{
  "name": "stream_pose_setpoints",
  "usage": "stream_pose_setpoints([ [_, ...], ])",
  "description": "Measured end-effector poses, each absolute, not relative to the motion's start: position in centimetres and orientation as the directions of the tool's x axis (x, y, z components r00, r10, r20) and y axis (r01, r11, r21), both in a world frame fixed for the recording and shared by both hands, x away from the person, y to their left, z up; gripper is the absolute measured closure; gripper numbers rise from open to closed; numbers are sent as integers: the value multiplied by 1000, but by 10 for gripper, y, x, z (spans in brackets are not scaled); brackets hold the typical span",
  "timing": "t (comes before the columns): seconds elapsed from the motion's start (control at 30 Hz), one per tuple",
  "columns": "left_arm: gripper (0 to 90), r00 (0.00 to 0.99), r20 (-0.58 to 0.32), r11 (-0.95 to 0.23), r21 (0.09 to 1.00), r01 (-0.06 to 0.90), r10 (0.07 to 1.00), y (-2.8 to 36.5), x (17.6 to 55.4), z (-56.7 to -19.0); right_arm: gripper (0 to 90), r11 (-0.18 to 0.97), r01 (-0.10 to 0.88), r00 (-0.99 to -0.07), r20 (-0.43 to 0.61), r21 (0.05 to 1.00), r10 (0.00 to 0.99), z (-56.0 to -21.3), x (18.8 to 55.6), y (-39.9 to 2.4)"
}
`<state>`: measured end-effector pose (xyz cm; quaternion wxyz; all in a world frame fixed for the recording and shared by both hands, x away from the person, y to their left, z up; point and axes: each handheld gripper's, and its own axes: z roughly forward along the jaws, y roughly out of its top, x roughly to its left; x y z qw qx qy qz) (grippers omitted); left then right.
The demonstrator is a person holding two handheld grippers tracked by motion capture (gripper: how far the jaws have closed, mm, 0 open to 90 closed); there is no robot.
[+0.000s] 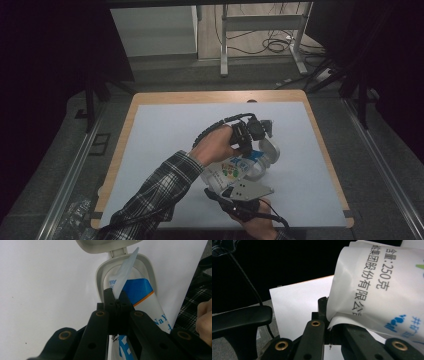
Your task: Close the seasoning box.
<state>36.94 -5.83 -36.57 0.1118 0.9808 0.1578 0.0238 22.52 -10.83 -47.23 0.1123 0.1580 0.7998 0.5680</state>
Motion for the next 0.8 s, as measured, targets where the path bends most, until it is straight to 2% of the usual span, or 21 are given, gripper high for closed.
stream_pose_setpoints([
  [0.8,894,949,8,-925,224,306,316,-59,370,-367,891,298,122,-924,-1,947,382,-471,225,-109],
])
